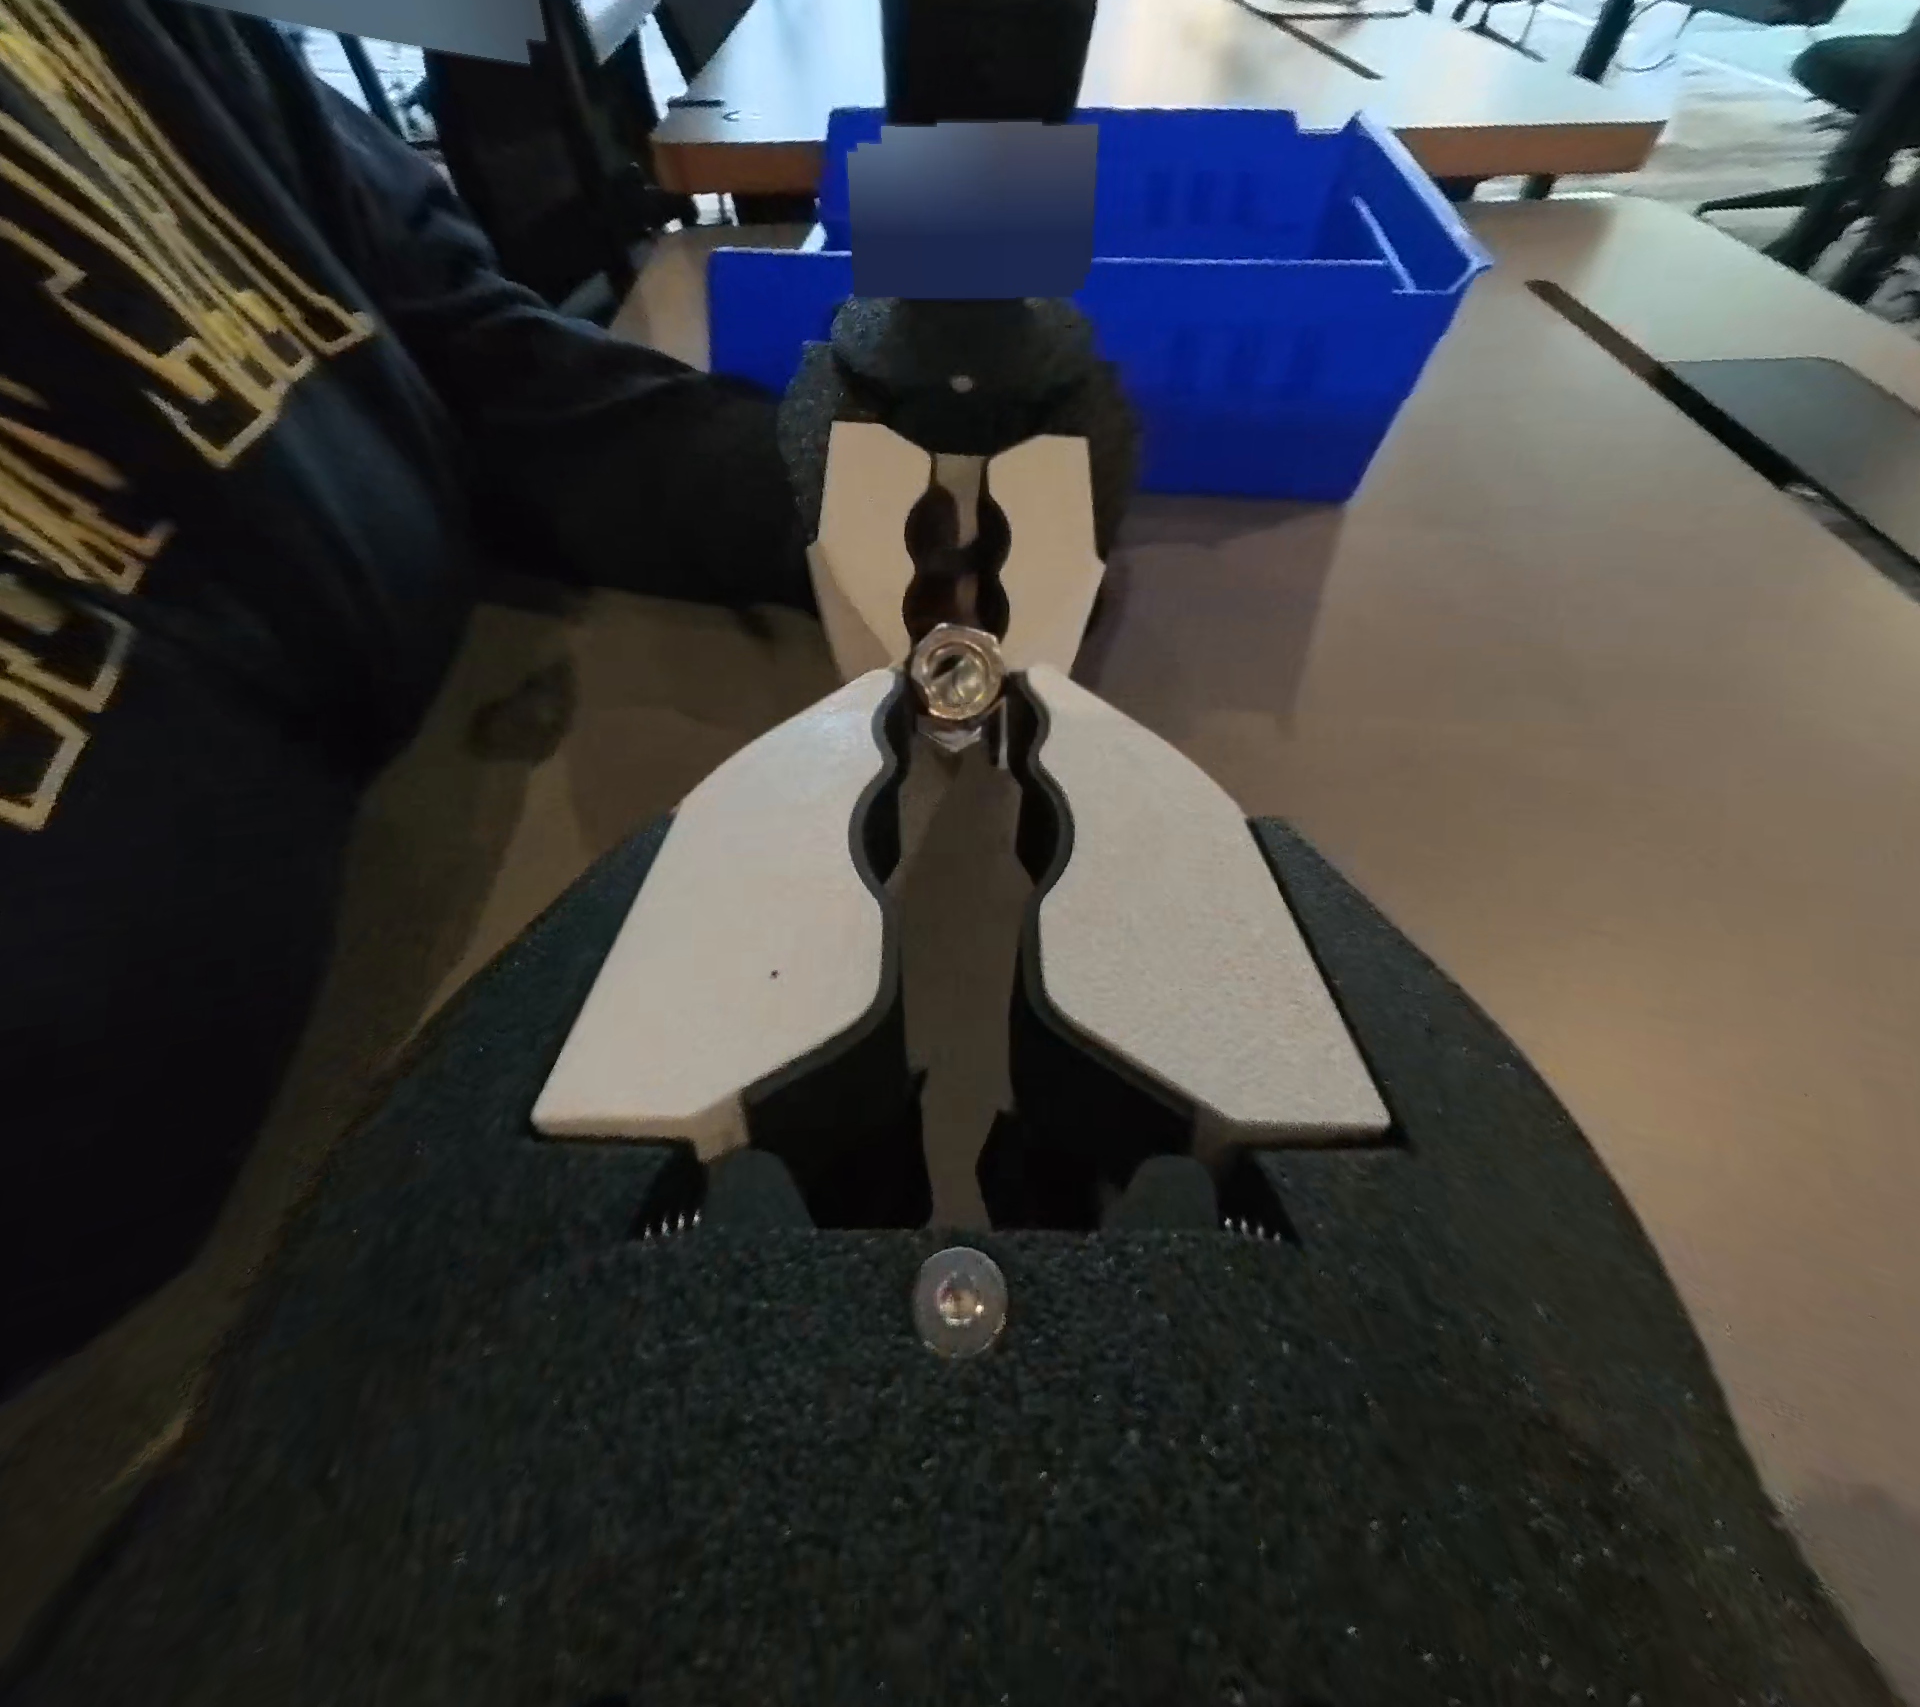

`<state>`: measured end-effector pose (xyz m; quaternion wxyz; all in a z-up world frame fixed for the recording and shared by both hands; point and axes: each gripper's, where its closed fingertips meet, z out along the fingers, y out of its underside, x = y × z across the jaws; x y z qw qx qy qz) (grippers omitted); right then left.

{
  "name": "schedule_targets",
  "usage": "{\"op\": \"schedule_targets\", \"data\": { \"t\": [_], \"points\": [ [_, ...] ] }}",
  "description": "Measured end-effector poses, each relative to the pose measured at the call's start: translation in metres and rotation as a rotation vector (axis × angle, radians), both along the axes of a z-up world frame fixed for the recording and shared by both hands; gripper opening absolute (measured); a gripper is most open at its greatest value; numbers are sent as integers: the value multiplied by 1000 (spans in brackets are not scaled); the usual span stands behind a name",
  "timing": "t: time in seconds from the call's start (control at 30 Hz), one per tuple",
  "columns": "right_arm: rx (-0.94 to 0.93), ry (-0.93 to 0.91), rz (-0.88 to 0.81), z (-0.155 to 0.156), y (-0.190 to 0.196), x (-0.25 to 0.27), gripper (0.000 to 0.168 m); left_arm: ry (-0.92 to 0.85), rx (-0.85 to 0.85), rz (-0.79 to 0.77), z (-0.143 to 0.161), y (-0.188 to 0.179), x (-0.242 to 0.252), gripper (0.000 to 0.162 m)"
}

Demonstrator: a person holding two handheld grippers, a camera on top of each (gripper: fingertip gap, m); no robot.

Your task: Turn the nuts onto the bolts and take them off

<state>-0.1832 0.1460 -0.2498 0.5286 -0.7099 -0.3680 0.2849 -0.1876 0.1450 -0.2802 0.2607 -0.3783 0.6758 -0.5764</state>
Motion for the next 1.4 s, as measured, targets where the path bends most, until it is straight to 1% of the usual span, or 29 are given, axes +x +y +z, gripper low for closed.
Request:
{"op": "schedule_targets", "data": {
  "t": [0.33, 0.47, 0.53, 0.63, 0.77, 0.87, 0.93, 1.0, 1.1, 1.2, 1.4],
  "points": [
    [-79, 5, 75, -7, -9, -7, 18, 28, 15, -96, -4, -12, -7, 17],
    [-103, 23, 85, -8, -10, -7, 18, 31, 20, -92, -5, -12, -6, 17],
    [-100, 29, 43, -7, -4, -4, 18, 30, 3, -50, -4, -6, -3, 17],
    [-119, 52, -80, -5, 11, 4, 18, 30, -17, 65, -2, 8, 5, 17],
    [-155, 78, -210, -3, 25, 10, 18, 17, 2, 194, -2, 19, 13, 17],
    [-191, 84, -360, -4, 35, 16, 18, 21, 13, 315, -2, 30, 19, 17],
    [-226, 99, -470, -6, 41, 20, 18, 27, 49, 391, -3, 36, 22, 17],
    [-238, 103, -534, -7, 43, 21, 18, 31, 110, 436, -6, 39, 23, 17],
    [-242, 74, -546, -9, 42, 21, 18, 31, 142, 432, -7, 38, 23, 17],
    [-260, 101, -522, -8, 40, 20, 18, 23, 117, 406, -6, 37, 22, 17],
    [-333, 137, -455, -12, 35, 20, 18, 22, 187, 370, -10, 34, 21, 17]
  ]
}}
